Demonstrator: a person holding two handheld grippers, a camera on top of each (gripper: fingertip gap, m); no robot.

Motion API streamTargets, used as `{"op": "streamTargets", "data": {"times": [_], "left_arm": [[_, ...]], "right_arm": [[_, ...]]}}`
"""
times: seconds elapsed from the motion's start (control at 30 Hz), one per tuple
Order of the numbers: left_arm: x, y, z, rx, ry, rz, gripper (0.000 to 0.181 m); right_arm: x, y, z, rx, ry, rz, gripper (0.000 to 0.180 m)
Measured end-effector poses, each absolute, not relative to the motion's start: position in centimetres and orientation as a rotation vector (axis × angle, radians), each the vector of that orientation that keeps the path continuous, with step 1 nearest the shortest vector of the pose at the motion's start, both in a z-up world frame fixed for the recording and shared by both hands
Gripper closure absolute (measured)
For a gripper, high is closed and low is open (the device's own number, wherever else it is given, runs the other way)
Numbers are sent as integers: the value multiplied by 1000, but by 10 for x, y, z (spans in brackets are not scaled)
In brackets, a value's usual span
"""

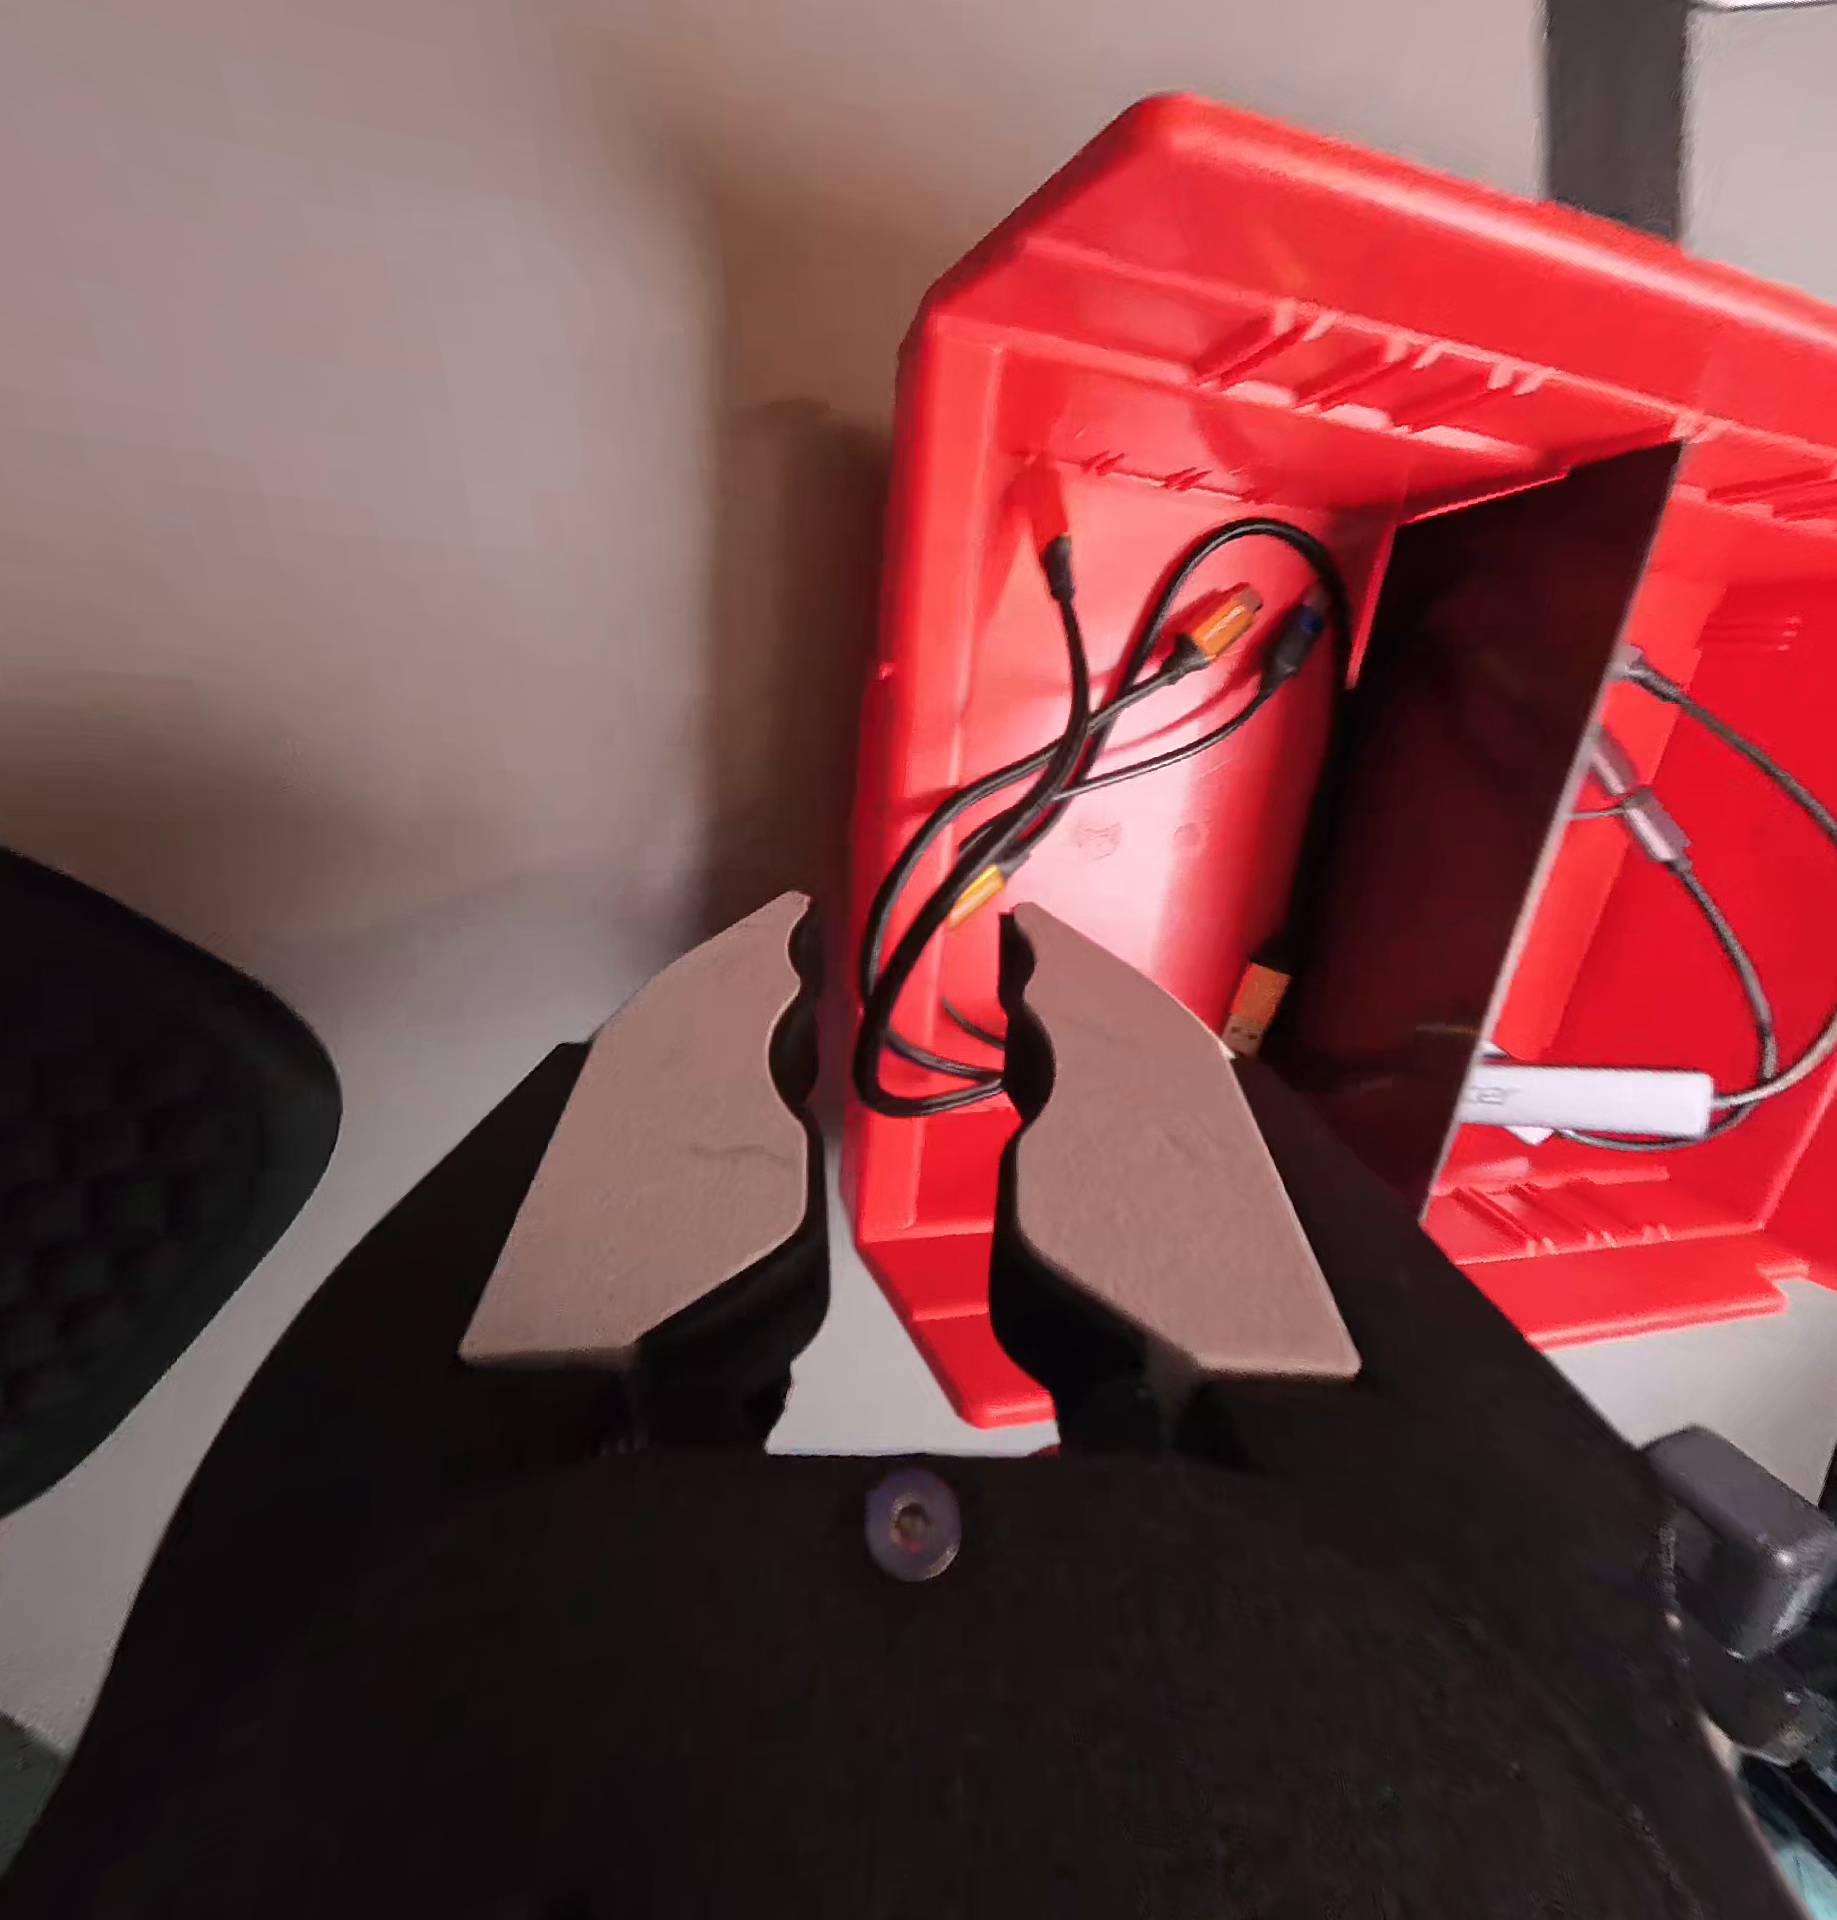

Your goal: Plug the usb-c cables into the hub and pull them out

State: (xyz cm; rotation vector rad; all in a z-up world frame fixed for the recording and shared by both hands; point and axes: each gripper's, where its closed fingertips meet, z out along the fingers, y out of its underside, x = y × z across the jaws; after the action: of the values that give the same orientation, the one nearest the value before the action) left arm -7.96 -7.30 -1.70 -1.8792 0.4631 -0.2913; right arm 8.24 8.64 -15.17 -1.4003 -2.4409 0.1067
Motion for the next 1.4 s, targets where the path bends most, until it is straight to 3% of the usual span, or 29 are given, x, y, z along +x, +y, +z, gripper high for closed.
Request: {"op": "streamTargets", "data": {"times": [0.13,0.23,0.4,0.63,0.73,0.87,1.03,1.4], "left_arm": [[-78,-72,-19,-1886,469,-289,149],[-77,-72,-21,-1889,471,-289,149],[-79,-71,-23,-1896,468,-289,149],[-78,-69,-26,-1906,472,-293,149],[-77,-69,-29,-1914,481,-294,149],[-78,-69,-30,-1920,482,-288,149],[-80,-69,-30,-1919,473,-288,149],[-80,-70,-31,-1919,473,-285,150]], "right_arm": [[93,87,-176,-1323,-2503,-52,148],[92,91,-182,-1273,-2490,-102,173],[86,101,-170,-1344,-2441,5,175],[83,145,-186,-1190,-2372,-369,175],[87,143,-193,-1270,-2409,-294,170],[88,129,-176,-1410,-2439,-24,150],[96,108,-153,-1480,-2462,238,142],[108,93,-154,-1480,-2462,320,162]]}}
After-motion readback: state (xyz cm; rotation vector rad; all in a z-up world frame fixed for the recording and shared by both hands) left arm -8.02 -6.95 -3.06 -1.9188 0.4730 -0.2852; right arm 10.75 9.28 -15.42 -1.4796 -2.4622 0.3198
